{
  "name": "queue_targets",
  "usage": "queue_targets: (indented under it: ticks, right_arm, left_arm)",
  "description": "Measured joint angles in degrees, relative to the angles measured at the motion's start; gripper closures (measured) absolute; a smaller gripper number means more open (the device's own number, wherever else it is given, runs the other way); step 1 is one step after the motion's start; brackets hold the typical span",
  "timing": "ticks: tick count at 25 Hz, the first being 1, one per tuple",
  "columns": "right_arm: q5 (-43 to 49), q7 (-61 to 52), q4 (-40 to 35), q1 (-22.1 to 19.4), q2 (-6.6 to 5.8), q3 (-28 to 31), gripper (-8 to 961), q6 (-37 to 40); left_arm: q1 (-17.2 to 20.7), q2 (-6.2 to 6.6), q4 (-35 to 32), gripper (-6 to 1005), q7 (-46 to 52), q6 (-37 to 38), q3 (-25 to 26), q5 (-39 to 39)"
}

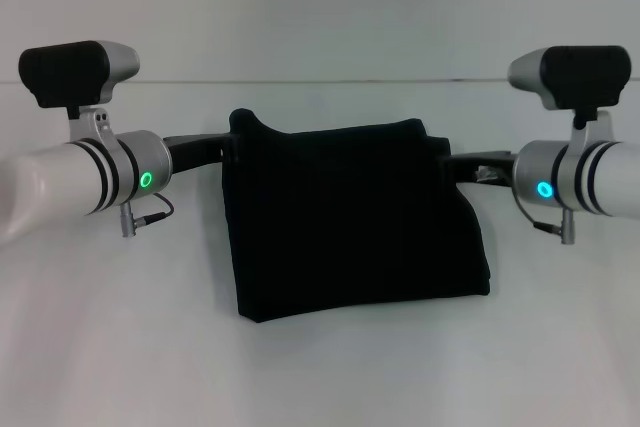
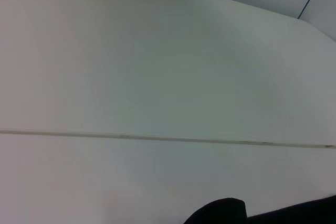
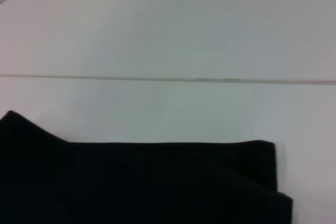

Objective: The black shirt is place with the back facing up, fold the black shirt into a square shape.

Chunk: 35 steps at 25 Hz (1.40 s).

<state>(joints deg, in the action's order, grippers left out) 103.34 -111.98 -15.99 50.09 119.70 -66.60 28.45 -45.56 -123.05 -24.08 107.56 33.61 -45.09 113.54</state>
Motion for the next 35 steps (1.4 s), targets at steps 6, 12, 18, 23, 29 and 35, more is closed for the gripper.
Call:
queue_targets:
  ticks: [6, 12, 18, 23, 29, 35]
  right_arm:
    - [-1.0, 0.5, -6.1, -3.0, -0.39, 2.6, 954, 4.3]
    - [-1.6, 0.3, -6.4, -2.3, -1.52, 6.0, 954, 11.0]
    - [-0.7, 0.8, -2.8, 0.7, 0.18, 2.4, 954, 5.1]
    - [-0.8, 0.8, 1.5, 3.5, 0.75, -0.9, 954, -0.2]
    - [-1.0, 0.6, 1.0, 1.5, 0.35, -0.4, 955, -1.8]
    - [-1.4, 0.7, -8.3, -4.9, 0.1, 0.2, 955, 3.5]
  left_arm:
    - [0.1, 0.0, 0.0, 962, -0.1, -0.2, 0.0, 0.0]
    - [0.1, 0.0, 0.0, 962, -0.1, -0.2, 0.0, 0.0]
    - [0.2, 0.0, 0.0, 961, 0.0, 0.1, 0.0, 0.0]
    - [0.1, 0.0, 0.0, 961, 0.0, 0.2, 0.0, 0.0]
    - [-0.1, 0.0, 0.0, 961, -0.1, -0.1, 0.0, 0.0]
    - [-0.1, 0.0, 0.0, 962, -0.3, -0.5, 0.0, 0.0]
